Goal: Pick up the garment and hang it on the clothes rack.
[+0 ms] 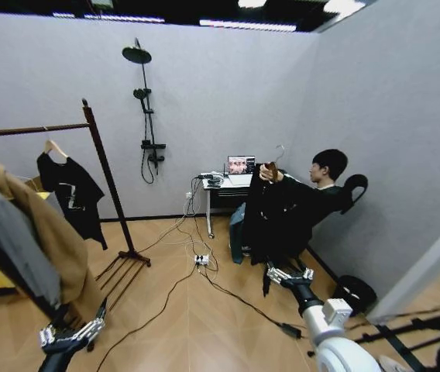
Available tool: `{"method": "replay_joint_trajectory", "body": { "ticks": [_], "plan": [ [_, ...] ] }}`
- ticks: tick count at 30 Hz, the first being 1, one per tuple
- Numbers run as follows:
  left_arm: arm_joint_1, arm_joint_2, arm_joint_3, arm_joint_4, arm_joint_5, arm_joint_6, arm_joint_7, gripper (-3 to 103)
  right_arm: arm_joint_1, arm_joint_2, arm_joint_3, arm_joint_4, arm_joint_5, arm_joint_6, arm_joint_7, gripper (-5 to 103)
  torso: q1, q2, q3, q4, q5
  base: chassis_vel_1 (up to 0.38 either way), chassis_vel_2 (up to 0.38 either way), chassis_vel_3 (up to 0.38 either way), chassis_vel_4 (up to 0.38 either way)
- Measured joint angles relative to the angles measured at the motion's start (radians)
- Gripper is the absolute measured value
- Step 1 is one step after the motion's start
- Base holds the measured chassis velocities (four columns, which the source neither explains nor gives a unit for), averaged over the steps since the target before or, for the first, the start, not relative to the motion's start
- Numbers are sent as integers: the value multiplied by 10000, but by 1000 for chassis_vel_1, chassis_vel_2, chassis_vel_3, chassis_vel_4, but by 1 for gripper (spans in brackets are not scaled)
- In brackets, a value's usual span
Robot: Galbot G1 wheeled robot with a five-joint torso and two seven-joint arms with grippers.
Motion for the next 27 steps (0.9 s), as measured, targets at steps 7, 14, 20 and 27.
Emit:
{"method": "replay_joint_trajectory", "body": {
  "ticks": [7,14,20,27],
  "plan": [
    [1,-1,0,-1,0,0,4,100,66,-47,6,-51,8,54,-74,100,-2,2,-1,0,0,-264,264,270,-266],
    [1,0,0,0,0,0,-2,100,211,-134,46,-136,104,91,-132,100,-1,1,0,1,-5,-278,269,274,-262],
    [0,0,0,0,0,0,-1,100,522,-335,24,-251,-536,1276,-1031,100,9,-3,3,6,-1,-261,268,263,-259],
    [0,0,0,0,0,0,0,100,184,-260,-449,314,-1364,1584,-1314,100,8,-4,3,-2,0,-82,91,60,-47]
  ]
}}
